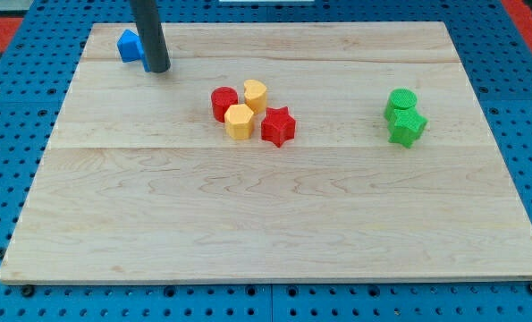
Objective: Place the yellow blocks to the right of the red circle
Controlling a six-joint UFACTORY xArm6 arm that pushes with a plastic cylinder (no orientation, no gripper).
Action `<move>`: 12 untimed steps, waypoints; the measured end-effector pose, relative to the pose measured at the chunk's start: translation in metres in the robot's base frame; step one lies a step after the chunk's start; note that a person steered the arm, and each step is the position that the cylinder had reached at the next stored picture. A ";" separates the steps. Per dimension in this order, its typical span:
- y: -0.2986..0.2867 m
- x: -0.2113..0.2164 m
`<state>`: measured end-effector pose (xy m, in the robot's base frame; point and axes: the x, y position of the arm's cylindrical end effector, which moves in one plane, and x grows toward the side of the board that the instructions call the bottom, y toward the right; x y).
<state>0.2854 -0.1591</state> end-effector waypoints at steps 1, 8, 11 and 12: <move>0.032 -0.001; 0.252 0.047; 0.118 0.236; 0.111 0.185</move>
